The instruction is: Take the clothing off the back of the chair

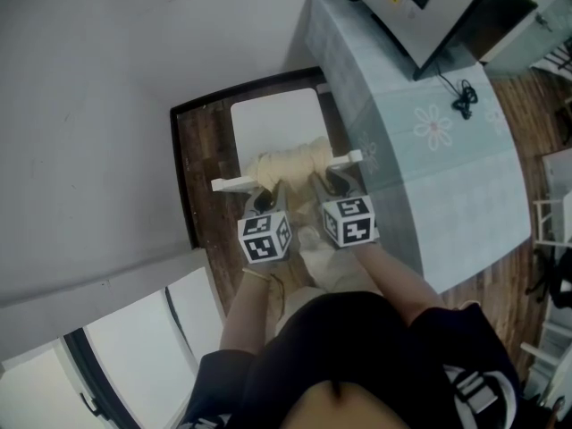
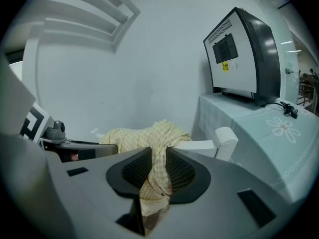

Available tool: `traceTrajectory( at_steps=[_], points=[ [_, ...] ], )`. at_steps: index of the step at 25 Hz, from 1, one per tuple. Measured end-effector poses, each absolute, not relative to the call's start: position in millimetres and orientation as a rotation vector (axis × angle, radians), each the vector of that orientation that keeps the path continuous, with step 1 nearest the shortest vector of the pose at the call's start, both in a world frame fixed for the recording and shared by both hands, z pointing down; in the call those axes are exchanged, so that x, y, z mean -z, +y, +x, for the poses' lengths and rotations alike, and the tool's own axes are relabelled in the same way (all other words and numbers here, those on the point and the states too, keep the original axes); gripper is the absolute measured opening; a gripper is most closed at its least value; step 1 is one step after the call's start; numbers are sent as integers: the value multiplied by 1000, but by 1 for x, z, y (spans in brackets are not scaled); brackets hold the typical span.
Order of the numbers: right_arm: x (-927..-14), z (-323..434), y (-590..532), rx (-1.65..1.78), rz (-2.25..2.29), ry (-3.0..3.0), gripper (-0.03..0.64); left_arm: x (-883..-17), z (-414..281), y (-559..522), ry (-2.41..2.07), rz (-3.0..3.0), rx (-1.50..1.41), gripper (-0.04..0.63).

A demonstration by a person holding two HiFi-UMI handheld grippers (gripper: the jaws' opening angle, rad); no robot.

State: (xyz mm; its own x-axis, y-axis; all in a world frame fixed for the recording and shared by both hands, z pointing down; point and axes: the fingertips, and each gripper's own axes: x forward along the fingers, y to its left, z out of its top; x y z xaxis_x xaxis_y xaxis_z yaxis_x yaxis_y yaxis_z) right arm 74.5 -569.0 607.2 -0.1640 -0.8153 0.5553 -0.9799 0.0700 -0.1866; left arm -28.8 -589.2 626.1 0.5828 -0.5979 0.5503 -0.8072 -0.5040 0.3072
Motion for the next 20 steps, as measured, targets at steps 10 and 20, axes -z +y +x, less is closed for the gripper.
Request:
traceTrajectory(
  at_steps=[10,20],
  points=[
    [-585,65,-546,-716,1827,-2088,92,-604,-35,-568,-1095,2321,-453,57],
    [-560,50,-510,-672,1854,-2140,92,-579,-48,-532,-1085,2355,-346,57]
  ],
)
